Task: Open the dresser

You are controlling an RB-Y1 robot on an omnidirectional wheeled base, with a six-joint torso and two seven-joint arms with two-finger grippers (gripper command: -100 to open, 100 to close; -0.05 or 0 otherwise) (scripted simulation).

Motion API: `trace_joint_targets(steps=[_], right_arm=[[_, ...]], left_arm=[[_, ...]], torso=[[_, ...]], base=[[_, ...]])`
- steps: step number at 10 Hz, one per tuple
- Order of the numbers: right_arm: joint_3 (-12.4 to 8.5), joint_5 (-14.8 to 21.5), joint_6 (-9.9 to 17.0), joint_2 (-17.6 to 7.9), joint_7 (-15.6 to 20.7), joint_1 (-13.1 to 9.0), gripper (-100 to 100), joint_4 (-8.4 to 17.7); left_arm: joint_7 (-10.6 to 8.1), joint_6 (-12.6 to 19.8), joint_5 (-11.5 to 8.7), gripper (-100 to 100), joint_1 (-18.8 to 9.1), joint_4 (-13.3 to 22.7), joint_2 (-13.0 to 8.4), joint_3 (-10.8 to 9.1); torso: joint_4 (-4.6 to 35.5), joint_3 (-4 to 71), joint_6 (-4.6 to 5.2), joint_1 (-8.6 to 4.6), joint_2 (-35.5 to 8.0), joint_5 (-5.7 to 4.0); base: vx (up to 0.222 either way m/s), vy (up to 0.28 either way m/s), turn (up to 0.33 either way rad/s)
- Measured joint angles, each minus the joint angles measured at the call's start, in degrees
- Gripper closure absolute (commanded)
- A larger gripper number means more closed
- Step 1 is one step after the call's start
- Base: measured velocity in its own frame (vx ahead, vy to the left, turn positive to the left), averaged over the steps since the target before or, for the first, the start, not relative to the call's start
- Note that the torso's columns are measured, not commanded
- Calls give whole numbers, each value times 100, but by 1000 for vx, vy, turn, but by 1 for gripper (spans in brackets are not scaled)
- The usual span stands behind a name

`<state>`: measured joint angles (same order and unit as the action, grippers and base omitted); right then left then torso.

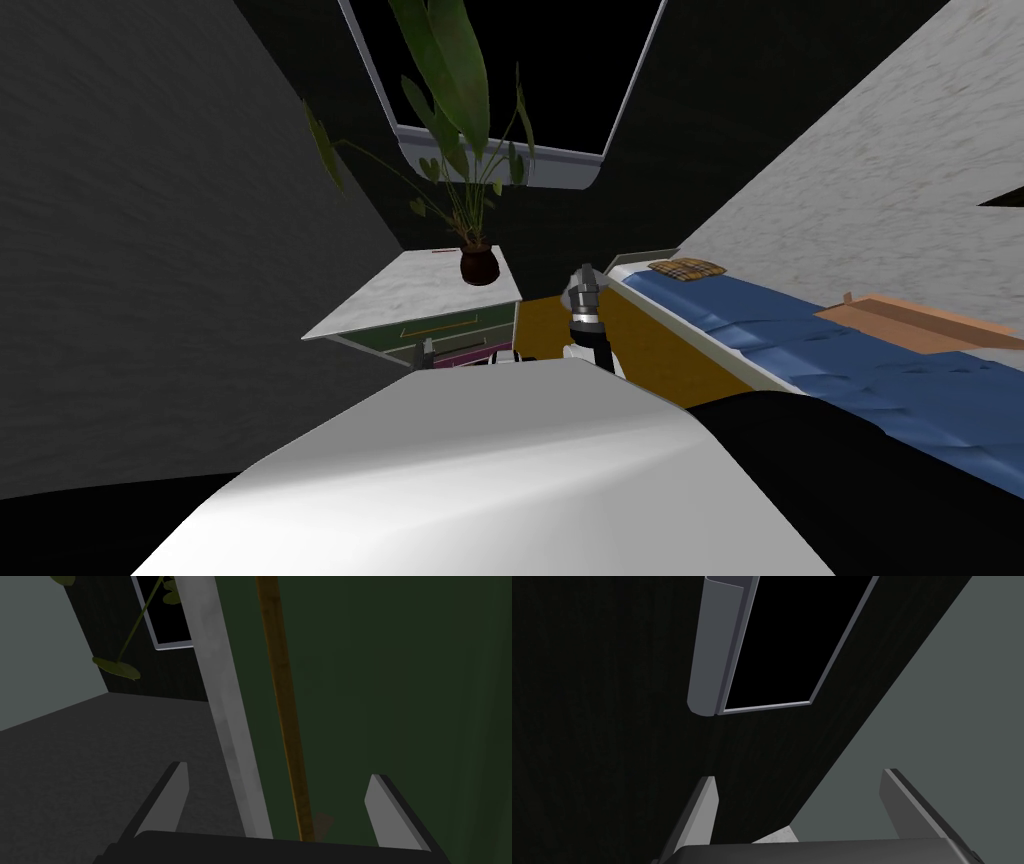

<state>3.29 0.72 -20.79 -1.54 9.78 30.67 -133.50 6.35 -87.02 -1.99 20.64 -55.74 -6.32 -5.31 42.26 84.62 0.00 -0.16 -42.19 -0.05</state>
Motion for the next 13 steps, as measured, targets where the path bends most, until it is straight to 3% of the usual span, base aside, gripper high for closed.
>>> trace_joint_targets(steps=[2, 5, 12, 13], right_arm=[[0, 0, 0, 0, 0, 0, 0, 0], [-2, 0, 0, -2, 0, 0, 0, 0], [-2, 0, 0, -2, 0, -1, 0, 0], [-2, 0, 0, -2, 0, 0, 0, 0]], left_arm=[[5, 100, 0, -100, -55, -92, -19, 6], [0, 227, -2, -100, -86, -173, 201, 10], [-140, 1037, -92, -100, -385, -679, -68, -123], [-147, 1067, -93, 100, -386, -687, -72, -125]], torso=[[1, -2, 0, 18, -6, 6], [4, -10, -1, 50, -19, 13], [4, -3, 1, 20, -7, 3], [3, -2, 1, 25, -4, 5]], base=[[35, -174, -7], [11, -59, 6], [-22, -35, 12], [15, 29, -24]])
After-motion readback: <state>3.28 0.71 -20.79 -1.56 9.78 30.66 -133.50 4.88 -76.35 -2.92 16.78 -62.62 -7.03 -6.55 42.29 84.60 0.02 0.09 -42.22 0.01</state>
